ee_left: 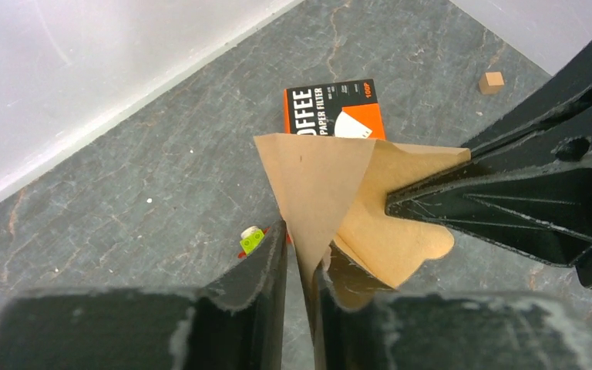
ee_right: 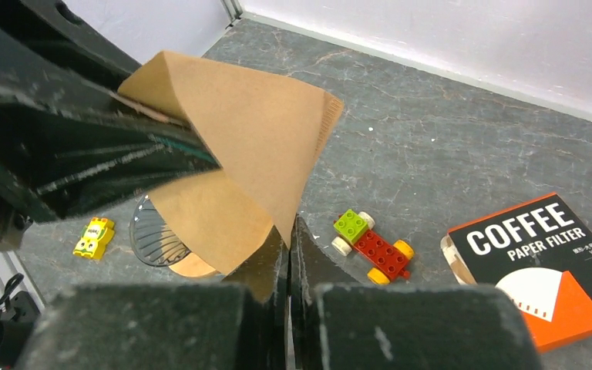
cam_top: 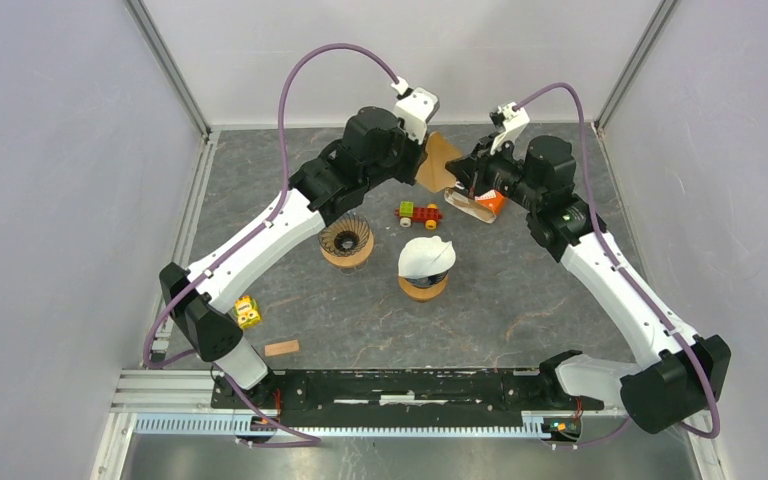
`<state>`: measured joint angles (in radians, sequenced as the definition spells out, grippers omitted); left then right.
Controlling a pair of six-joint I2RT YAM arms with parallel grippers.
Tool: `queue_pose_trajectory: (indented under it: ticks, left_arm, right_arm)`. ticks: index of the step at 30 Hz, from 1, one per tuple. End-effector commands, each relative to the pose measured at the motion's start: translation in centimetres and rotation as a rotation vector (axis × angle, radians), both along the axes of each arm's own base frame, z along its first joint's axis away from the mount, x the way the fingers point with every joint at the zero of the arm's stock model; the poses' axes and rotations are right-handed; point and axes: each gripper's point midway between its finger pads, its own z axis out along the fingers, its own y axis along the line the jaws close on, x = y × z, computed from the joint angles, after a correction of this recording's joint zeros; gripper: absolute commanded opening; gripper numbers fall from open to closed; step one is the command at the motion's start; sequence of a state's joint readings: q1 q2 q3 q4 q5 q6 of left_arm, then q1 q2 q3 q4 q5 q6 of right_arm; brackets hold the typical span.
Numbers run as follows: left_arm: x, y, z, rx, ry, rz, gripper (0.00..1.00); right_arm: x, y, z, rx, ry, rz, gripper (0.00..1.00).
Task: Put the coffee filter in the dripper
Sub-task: Place the coffee filter in the coffee dripper.
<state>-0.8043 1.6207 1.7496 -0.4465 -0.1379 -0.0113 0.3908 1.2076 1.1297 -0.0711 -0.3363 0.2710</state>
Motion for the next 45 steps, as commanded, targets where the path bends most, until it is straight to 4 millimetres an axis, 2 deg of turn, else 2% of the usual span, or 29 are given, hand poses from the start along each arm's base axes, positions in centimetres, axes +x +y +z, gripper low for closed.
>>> queue_pose_trajectory:
  ticks: [1,4,10,25,33,38,45]
  left_arm:
    - [-1.1,0.0,2.5,-0.002,-0.097,-0.082,0.32]
    - [-1.2,0.4,3.0,0.040,-0.145,-0.108,0.48]
    - [-1.4,0.6,3.7,0.113,-0.218,-0.164,0.66]
    - [-1.4,0.6,3.0,0.256,-0.306,-0.257,0.77]
    - [-3.3,-0.3,1.6,0.346,-0.342,-0.446,0.74]
    - [-4.0,-0.5,1.4,0.351,-0.340,-0.491,0.65]
    - [-3.8,-0.3,1.0,0.353,-0.332,-0.475,0.50]
  right_arm:
    - [0.2,0.1,2.7,-0.022,-0.085,0.003,0.00]
    - [0.0,0.5,2.1,-0.066,-0.099,0.015,0.00]
    - [-0.4,0.9,1.4,-0.147,-0.132,0.019,0.00]
    - [-1.1,1.3,0.7,-0.254,-0.180,0.033,0.00]
    - [-1.5,1.3,0.8,-0.265,-0.191,0.053,0.00]
    - [-1.6,1.5,0.7,-0.264,-0.189,0.064,0.00]
    - [-1.7,1.5,0.9,-0.255,-0.193,0.067,0.00]
